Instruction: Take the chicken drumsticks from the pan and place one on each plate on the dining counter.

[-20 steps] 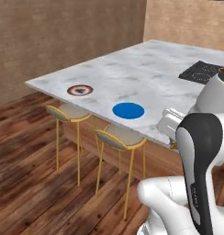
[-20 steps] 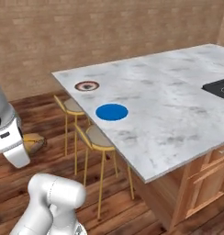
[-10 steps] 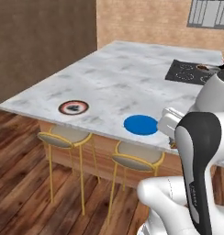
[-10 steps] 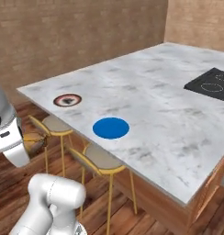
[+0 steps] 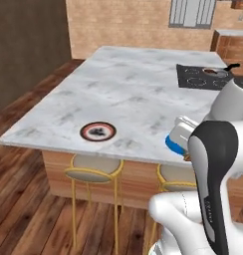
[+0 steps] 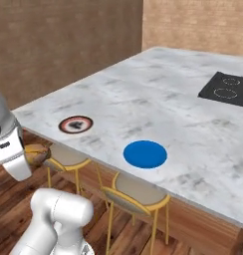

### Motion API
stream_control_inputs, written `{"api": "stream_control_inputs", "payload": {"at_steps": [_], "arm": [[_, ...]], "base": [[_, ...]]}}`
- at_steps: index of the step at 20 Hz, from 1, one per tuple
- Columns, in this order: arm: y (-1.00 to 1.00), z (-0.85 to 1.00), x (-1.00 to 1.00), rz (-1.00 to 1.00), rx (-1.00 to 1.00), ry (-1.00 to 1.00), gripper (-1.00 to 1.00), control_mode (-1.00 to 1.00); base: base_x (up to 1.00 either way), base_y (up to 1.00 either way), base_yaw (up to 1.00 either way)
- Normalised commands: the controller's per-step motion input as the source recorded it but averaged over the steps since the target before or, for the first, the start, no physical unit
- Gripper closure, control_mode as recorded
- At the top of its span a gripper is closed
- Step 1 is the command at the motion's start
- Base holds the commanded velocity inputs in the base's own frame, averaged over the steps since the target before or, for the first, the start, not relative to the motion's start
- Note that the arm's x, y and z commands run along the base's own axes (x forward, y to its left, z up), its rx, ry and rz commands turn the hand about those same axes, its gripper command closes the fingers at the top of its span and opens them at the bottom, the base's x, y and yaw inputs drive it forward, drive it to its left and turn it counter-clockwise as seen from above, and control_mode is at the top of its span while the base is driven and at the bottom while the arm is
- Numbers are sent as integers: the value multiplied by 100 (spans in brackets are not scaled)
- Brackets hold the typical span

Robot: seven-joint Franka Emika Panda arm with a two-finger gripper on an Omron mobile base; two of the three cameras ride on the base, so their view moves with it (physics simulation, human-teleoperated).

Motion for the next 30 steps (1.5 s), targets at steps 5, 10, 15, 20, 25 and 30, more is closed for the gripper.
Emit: {"api": "stream_control_inputs", "payload": {"at_steps": [5, 10, 15, 20, 25, 30], "arm": [[0, 0, 0, 0, 0, 0, 100, 100], [0, 0, 0, 0, 0, 0, 100, 100], [0, 0, 0, 0, 0, 0, 100, 100], [38, 1, 54, -20, 0, 0, 100, -100], [17, 0, 82, -31, 0, 0, 100, -100], [-7, -1, 84, -31, 0, 1, 100, -100]], "base": [[15, 90, -31], [29, 73, -30], [39, 58, -27], [10, 10, -5], [0, 0, 0], [0, 0, 0]]}}
